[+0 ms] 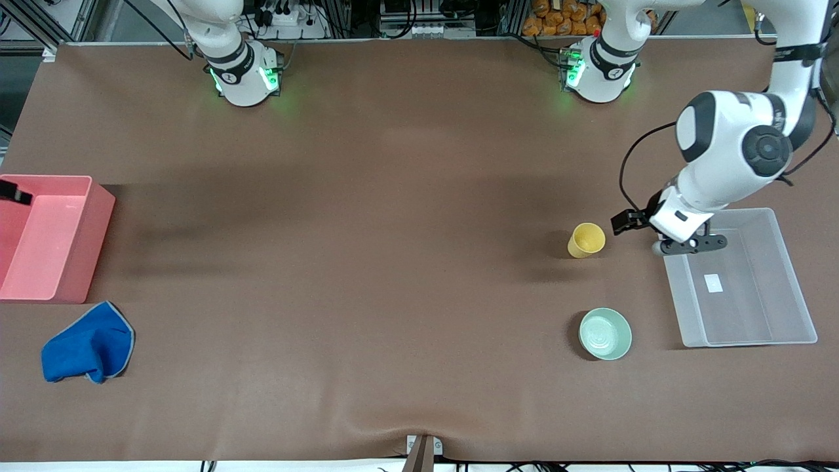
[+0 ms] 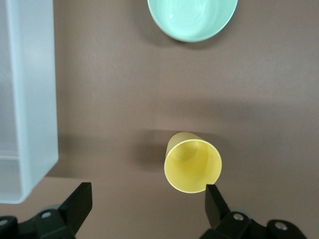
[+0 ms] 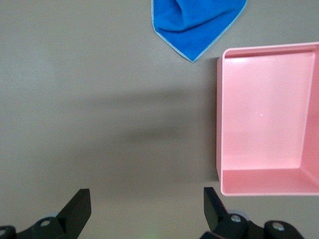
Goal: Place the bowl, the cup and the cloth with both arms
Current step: 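Grasp the yellow cup with the left gripper while the right gripper lowers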
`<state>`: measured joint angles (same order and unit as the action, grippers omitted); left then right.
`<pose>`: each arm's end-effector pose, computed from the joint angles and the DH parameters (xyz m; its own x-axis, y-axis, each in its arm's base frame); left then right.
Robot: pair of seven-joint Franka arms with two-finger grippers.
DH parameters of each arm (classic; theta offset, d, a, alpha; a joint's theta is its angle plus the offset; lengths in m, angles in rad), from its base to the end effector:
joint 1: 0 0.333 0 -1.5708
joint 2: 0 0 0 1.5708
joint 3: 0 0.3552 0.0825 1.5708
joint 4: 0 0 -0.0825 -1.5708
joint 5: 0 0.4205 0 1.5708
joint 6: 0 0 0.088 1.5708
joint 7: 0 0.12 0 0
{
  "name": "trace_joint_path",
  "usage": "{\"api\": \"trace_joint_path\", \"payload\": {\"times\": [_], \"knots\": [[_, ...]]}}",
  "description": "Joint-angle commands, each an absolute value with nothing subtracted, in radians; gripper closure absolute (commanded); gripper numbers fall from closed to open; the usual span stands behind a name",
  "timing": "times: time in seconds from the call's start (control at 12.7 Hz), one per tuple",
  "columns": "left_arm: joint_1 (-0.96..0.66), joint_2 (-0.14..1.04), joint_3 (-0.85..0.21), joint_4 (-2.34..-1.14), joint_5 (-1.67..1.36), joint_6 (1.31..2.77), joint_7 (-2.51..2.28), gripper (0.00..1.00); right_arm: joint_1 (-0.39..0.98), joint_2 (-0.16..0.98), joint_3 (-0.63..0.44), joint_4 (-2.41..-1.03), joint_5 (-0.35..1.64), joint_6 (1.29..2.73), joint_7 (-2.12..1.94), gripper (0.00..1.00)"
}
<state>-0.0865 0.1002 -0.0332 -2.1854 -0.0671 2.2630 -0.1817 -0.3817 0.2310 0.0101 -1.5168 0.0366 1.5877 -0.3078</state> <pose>0.5702 -0.0709 0.3430 0.9940 0.1045 -0.0331 0.1060 -0.9932 0.0488 0.6143 -0.2354 0.5346 0.9882 -0.0607 -0.1403 -0.0731 -0.9937 -0.0848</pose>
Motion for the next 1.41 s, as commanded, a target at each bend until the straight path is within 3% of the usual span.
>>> {"api": "trace_joint_path", "payload": {"times": [0.0,0.24,0.39,0.63,0.86,1.18,1.34], "knots": [[-0.091,0.112,-0.049,-2.264,-0.044,2.382,-0.224,0.02,-0.357,0.305,0.015,-1.494,0.028,1.623,-0.316,0.0],[-0.107,0.192,-0.069,-2.266,-0.043,2.465,-0.307,0.24,-0.365,0.362,0.015,-1.494,-0.006,1.713,-0.324,0.0],[-0.107,0.238,-0.071,-2.269,-0.04,2.519,-0.311,0.33,-0.359,0.396,0.015,-1.494,-0.014,1.776,-0.327,0.0],[-0.097,0.248,-0.071,-2.284,0.009,2.53,-0.31,0.36,-0.329,0.436,0.015,-1.493,-0.025,1.879,-0.322,0.0],[-0.101,0.255,-0.071,-2.283,0.009,2.53,-0.314,0.96,-0.311,0.492,0.015,-1.493,-0.064,1.998,-0.324,0.0],[-0.104,0.241,-0.071,-2.269,0.009,2.502,-0.339,1.0,-0.302,0.557,0.017,-1.496,-0.11,2.109,-0.328,0.0],[-0.097,0.232,-0.069,-2.193,0.009,2.395,-0.331,1.0,-0.305,0.587,0.015,-1.493,-0.11,2.137,-0.328,0.0]]}}
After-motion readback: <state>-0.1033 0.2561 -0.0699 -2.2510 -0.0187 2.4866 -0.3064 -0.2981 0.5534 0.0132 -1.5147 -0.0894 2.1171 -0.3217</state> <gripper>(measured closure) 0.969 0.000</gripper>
